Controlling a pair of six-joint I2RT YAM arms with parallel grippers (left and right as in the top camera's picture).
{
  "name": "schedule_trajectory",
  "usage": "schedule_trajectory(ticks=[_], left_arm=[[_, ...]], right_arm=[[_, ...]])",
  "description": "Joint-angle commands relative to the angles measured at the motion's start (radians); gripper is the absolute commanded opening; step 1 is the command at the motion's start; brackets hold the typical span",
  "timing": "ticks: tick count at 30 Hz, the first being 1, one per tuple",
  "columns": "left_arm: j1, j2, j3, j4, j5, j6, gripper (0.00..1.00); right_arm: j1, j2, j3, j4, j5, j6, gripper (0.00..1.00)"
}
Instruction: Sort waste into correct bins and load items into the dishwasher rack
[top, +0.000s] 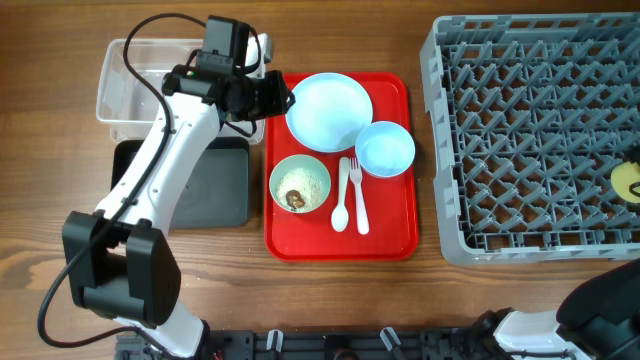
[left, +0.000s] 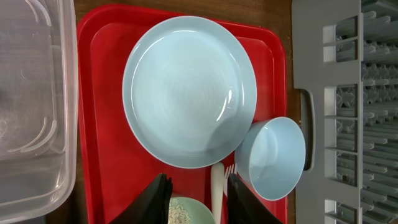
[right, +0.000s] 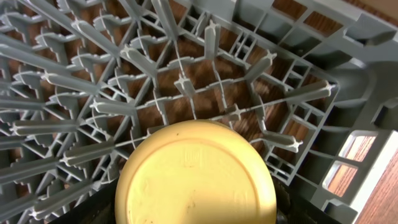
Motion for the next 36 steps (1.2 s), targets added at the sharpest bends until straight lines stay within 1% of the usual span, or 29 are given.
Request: schedule_trajectory(ticks=[1, 5, 6, 7, 9, 10, 11, 12, 13, 14, 15, 16, 18, 20, 22, 23, 25, 27, 29, 30, 31, 33, 36], left_arm=[[0.000, -0.026, 0.000, -0.004, -0.010, 0.019, 0.31], [0.000, -0.026, 0.000, -0.004, -0.010, 0.019, 0.31], [0.000, -0.026, 0.000, -0.004, -0.010, 0.019, 0.31], [0.000, -0.026, 0.000, -0.004, -0.010, 0.019, 0.32], [0.000, -0.026, 0.000, -0.004, -0.010, 0.020, 0.32], [0.000, -0.026, 0.000, -0.003, -0.010, 0.020, 0.32], [0.000, -0.026, 0.000, -0.004, -0.010, 0.020, 0.34], [0.000, -0.026, 0.000, -0.004, -0.010, 0.020, 0.37], [0.000, -0.026, 0.000, -0.004, -0.010, 0.019, 0.38], [0.000, -0.026, 0.000, -0.004, -0.010, 0.019, 0.40], [0.000, -0.026, 0.000, -0.004, -0.010, 0.019, 0.43], [0.000, -0.026, 0.000, -0.004, -0.010, 0.019, 0.44], [0.000, -0.026, 0.000, -0.006, -0.010, 0.020, 0.47], [0.000, -0.026, 0.000, -0.008, -0.010, 0.020, 0.48], [0.000, -0.026, 0.000, -0.008, -0.010, 0.020, 0.49], [0.000, -0.026, 0.000, -0.008, -0.010, 0.020, 0.49], [0.000, -0.026, 0.000, -0.012, -0.010, 0.020, 0.49], [0.000, -0.026, 0.000, -0.023, -0.022, 0.019, 0.50], [0.000, -0.026, 0.000, -0.043, -0.066, 0.019, 0.52], [0.000, -0.026, 0.000, -0.050, -0.080, 0.019, 0.54], [0.000, -0.026, 0.000, -0.057, -0.094, 0.019, 0.55], [0.000, -0.026, 0.000, -0.064, -0.100, 0.019, 0.58], [0.000, -0.026, 0.000, -0.063, -0.105, 0.019, 0.61]], right_arm=[[-0.007, -0.006, 0.010, 0.005, 0.044, 0.014, 0.04], [-0.007, 0.011, -0.032, 0.024, 0.043, 0.015, 0.05], [-0.007, 0.014, -0.032, 0.025, 0.043, 0.015, 0.15], [-0.007, 0.014, -0.032, 0.024, 0.043, 0.016, 0.20], [-0.007, 0.014, -0.032, 0.024, 0.043, 0.015, 0.21], [-0.007, 0.014, -0.032, 0.024, 0.043, 0.015, 0.26], [-0.007, 0.014, -0.032, 0.023, 0.042, 0.015, 0.35], [-0.007, 0.014, -0.032, 0.023, 0.034, 0.015, 0.52], [-0.007, 0.014, -0.032, 0.022, 0.019, 0.014, 0.60], [-0.007, 0.014, -0.032, 0.021, 0.007, 0.015, 0.63], [-0.007, 0.014, -0.032, 0.021, 0.005, 0.015, 0.69], [-0.007, 0.014, -0.032, 0.019, 0.004, 0.015, 0.71], [-0.007, 0.014, -0.032, 0.020, -0.031, 0.014, 0.75], [-0.007, 0.014, -0.032, 0.016, -0.048, 0.012, 0.79], [-0.007, 0.012, -0.027, 0.008, -0.073, 0.012, 0.81], [-0.007, 0.004, -0.020, 0.008, -0.127, 0.010, 0.81], [0.003, -0.050, 0.012, 0.016, -0.352, -0.026, 0.78], [0.034, -0.106, 0.037, 0.024, -0.520, -0.048, 0.78], [0.131, -0.188, 0.039, 0.023, -0.655, -0.105, 0.78], [0.176, -0.209, 0.039, 0.014, -0.662, -0.125, 0.78], [0.241, -0.230, 0.039, -0.001, -0.661, -0.148, 0.78], [0.429, -0.244, 0.039, -0.037, -0.649, -0.171, 0.78], [0.674, -0.217, 0.039, -0.074, -0.522, -0.172, 0.78]])
